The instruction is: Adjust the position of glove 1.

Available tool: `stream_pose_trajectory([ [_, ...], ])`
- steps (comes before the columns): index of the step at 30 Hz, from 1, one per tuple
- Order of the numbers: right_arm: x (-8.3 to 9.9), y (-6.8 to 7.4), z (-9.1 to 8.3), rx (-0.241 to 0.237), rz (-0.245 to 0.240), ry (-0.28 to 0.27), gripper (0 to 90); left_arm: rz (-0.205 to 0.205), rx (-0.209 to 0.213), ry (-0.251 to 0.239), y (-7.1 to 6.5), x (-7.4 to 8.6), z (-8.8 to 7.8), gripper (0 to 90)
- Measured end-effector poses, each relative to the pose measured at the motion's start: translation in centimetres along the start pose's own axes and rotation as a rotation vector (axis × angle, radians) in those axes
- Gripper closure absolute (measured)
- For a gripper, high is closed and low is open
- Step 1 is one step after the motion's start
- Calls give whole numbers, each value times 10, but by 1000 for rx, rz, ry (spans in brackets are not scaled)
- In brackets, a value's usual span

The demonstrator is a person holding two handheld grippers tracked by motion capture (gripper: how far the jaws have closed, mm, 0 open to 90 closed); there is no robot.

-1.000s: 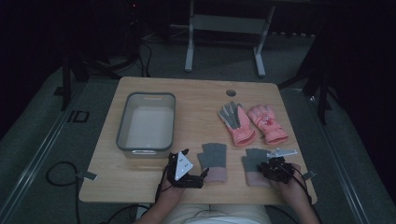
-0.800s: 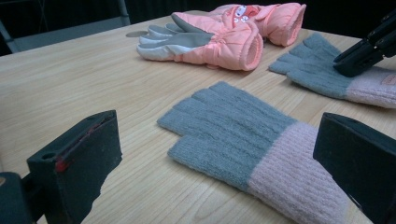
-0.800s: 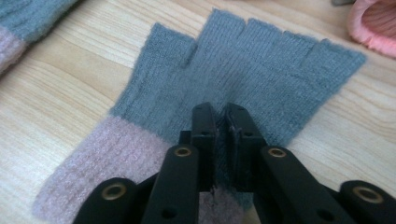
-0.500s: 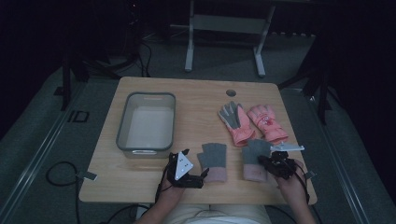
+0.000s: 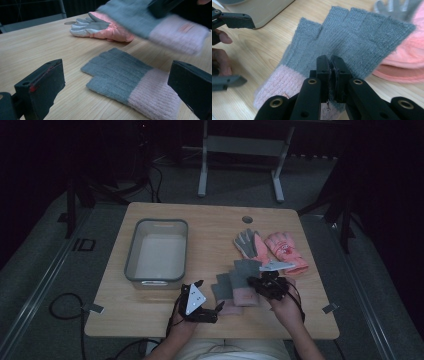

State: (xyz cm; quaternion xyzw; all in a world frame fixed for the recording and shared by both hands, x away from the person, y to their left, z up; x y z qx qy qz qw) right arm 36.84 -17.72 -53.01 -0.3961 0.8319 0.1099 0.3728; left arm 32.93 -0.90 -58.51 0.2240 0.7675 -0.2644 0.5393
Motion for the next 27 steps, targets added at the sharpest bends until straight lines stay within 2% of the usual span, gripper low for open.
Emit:
stream_pose_trajectory([
  [2,-1,5,9,-8,5,11,854,10,1,-8,-1,-1,-1,3],
  [7,-3,21,27,-42,-7,33,854,1,10,-16,-1,-1,-2,3],
  [11,-4,27,36,-56,-15,42,853,2,16,-14,-2,-1,-1,3],
  [12,-1,33,45,-69,-27,72,853,-1,15,-12,-1,-1,-1,3],
  [14,1,37,48,-87,-25,82,852,-3,13,-12,-1,-1,-1,3],
  [16,4,39,51,-90,-35,95,852,-5,14,-7,-1,-1,-1,3],
  [27,11,36,61,-107,-25,128,844,2,16,2,-1,0,1,3],
])
Point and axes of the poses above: each handheld gripper's, and its own axes: z roughly forward along the jaws, x roughly out of its underside, y roughly to its left, the point moved 8 cm from there along z, roughly forward along the jaws, and after that the axes turned 13 degrees about -z, right-handed, at the moved point
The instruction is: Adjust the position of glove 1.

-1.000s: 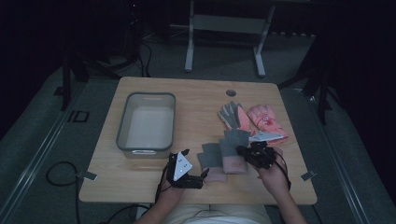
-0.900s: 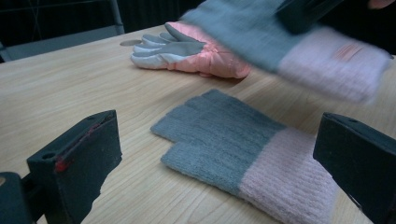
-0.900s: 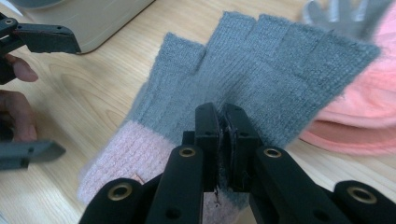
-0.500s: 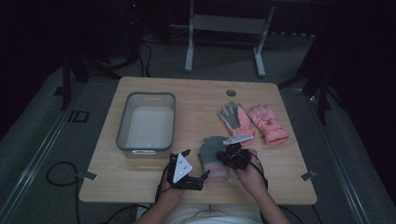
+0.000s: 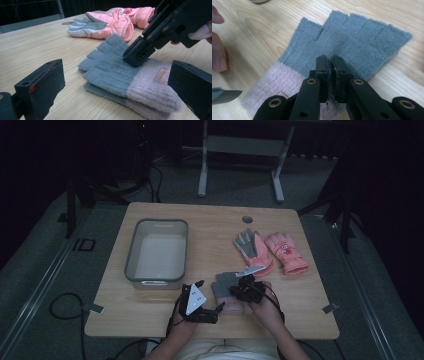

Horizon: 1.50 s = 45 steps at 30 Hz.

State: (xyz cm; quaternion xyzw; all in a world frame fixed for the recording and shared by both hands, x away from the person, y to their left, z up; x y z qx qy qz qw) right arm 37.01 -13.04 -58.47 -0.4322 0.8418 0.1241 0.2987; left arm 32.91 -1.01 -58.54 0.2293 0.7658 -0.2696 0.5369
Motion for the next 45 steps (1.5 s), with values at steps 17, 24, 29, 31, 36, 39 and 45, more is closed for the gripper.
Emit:
stream_pose_trajectory([
  [17,1,4,-3,-10,29,-29,833,-6,-1,10,1,1,1,3],
  [24,7,1,7,-24,47,-17,784,3,17,12,0,1,1,4],
  [29,3,-9,-10,3,52,-81,659,5,71,9,-7,-9,-2,69],
  [31,2,-18,-15,19,58,-94,657,-41,146,79,-16,-10,-4,73],
  [36,0,-37,-24,39,88,-123,648,96,203,152,-36,-13,-4,101],
  [39,-5,-52,-23,42,111,-133,617,175,238,213,-46,-10,1,109],
  [45,-13,-61,-4,20,131,-116,496,328,288,324,-55,8,13,237],
])
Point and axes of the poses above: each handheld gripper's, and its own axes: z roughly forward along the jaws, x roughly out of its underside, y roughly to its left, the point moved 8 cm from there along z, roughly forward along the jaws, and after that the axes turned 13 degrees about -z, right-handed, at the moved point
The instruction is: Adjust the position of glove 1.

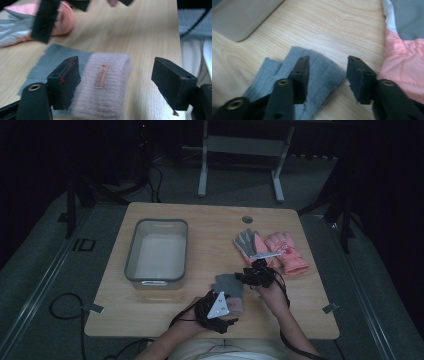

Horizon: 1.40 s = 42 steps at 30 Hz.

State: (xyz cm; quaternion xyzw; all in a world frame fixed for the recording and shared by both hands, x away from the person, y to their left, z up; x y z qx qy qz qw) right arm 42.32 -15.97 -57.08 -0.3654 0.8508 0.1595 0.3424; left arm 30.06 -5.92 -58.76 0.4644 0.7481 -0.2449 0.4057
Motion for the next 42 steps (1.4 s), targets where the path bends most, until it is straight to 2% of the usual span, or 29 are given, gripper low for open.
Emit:
stream_pose_trajectory([
  [1,0,0,3,-3,4,8,483,20,10,25,-1,3,3,286],
  [2,1,0,7,-7,10,17,468,47,1,39,-2,6,5,296],
  [3,2,0,12,-10,10,24,451,47,1,39,-2,6,5,304],
  [4,3,-1,14,-7,12,30,432,72,-11,67,-2,10,8,312],
  [6,7,-1,21,-6,11,48,381,91,-23,73,-2,13,10,312],
  [9,14,-1,30,-2,5,81,354,128,-44,77,-2,16,11,326],
  [10,14,-1,30,-2,5,81,354,128,-44,77,-2,16,11,336],
  [11,17,1,35,8,-9,87,325,160,-63,87,-2,18,11,338],
  [13,17,1,35,9,-6,83,325,167,-72,91,-2,18,12,352],
  [15,17,1,35,14,-18,92,351,198,-118,116,-1,18,13,394],
  [18,17,4,35,5,-26,94,401,194,-148,123,1,18,14,479],
  [19,16,5,35,-6,-27,93,424,197,-150,121,3,18,14,521],
  [20,16,5,35,-9,-24,93,427,197,-150,121,3,18,14,526],
  [22,16,5,35,-16,-25,86,453,187,-138,117,4,18,14,560],
  [25,17,9,35,-26,-5,58,509,86,-58,106,12,17,9,643],
  [26,16,12,35,-45,7,52,580,86,-58,106,12,17,9,665],
  [27,16,14,36,-63,18,51,610,53,-32,105,15,16,8,675],
  [28,16,14,36,-63,18,51,610,53,-32,105,15,16,8,683],
  [29,15,17,36,-81,18,57,676,30,-21,111,17,15,6,692],
  [30,14,18,35,-70,-8,57,691,30,-21,111,17,15,6,698],
  [32,11,20,33,-66,-26,52,708,-3,-5,120,19,13,2,708],
  [34,9,21,31,-83,-15,37,713,-11,1,126,20,13,0,713],
  [35,4,22,27,-104,-11,19,719,-29,13,138,23,12,-4,716],
  [37,2,23,25,-108,-13,11,721,-29,17,146,25,11,-5,718],
  [38,-5,25,20,-108,-30,7,723,-23,24,157,27,6,-11,721],
  [42,-16,30,13,-101,-58,-9,725,-11,25,153,30,-2,-19,722],
])
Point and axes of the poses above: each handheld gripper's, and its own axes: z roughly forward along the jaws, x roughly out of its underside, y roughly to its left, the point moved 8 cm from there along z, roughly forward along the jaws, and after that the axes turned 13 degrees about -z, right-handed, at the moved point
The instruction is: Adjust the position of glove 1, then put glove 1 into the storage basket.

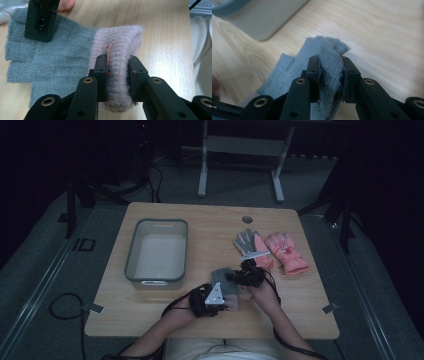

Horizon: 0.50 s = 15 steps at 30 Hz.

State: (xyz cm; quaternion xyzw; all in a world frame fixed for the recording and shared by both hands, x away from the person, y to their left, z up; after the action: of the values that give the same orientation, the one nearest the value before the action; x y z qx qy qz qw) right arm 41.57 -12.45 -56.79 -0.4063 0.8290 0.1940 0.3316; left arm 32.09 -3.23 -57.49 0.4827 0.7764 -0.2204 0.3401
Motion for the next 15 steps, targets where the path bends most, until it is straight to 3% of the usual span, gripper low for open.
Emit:
stream_pose_trajectory([
  [5,-20,1,-13,-1,-13,-40,726,23,-13,-13,8,-15,-20,724],
  [6,-37,1,-22,3,-17,-68,726,43,-24,-11,13,-26,-34,724],
  [7,-43,1,-25,8,-23,-76,726,52,-30,-8,15,-29,-38,724],
  [15,-80,6,-31,21,-62,-113,726,85,-77,9,29,-41,-62,725],
])
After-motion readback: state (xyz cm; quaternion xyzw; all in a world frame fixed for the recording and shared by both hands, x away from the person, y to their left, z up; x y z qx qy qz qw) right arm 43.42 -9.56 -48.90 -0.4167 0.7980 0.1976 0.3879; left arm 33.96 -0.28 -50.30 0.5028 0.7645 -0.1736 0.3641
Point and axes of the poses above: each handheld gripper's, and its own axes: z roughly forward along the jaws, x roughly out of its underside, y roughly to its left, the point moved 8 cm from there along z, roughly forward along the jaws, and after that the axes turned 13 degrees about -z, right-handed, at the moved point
